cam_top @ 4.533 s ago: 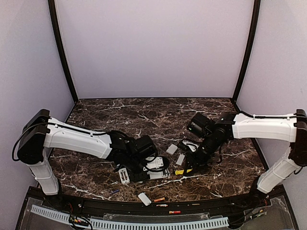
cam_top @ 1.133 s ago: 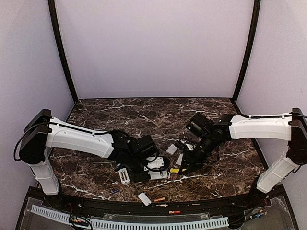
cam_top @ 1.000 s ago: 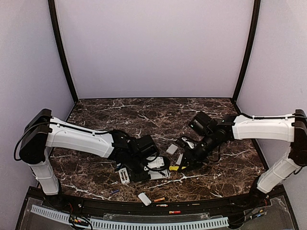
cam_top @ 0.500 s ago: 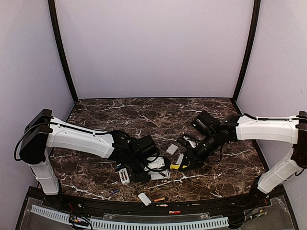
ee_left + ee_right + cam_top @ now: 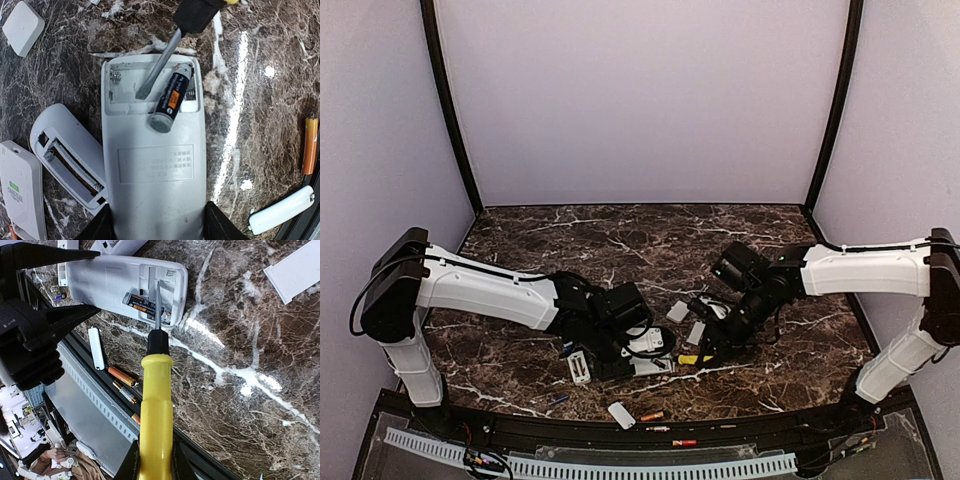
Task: Unload the batteries from the remote control
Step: Remove the battery from the remote control without the battery cover.
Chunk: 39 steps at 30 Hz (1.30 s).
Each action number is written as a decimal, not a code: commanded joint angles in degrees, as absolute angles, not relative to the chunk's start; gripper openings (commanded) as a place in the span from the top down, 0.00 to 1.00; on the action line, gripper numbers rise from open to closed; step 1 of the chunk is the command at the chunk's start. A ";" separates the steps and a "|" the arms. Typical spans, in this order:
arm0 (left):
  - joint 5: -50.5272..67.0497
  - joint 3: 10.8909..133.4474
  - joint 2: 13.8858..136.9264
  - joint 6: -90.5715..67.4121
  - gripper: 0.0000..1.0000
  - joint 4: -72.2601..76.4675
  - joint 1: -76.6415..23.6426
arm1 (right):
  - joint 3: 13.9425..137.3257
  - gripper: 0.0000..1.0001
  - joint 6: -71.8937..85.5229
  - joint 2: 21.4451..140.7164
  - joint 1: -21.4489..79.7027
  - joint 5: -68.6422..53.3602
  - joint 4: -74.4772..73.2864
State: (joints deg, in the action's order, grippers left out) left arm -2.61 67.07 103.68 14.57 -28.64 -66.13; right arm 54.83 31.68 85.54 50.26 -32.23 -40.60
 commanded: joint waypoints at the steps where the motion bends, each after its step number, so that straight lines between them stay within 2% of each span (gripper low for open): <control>1: -3.23 67.50 104.15 14.42 0.79 -29.39 -66.18 | 54.54 1.00 30.40 86.90 51.51 -33.37 -41.72; 10: -3.42 67.68 104.26 14.41 0.79 -29.52 -66.18 | 54.15 1.00 30.16 85.26 53.00 -36.97 -43.11; 31: -3.96 68.02 104.50 14.33 0.79 -29.93 -66.18 | 53.09 1.00 32.74 82.55 55.04 -36.52 -45.94; 39: -3.22 68.28 104.03 13.71 0.76 -29.78 -66.18 | 56.15 1.00 33.31 80.28 55.06 -30.89 -46.48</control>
State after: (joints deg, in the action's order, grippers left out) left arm -2.59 67.26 103.88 14.55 -29.04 -66.46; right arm 54.11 32.34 83.07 54.00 -33.08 -44.93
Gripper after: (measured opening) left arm 0.551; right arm 0.140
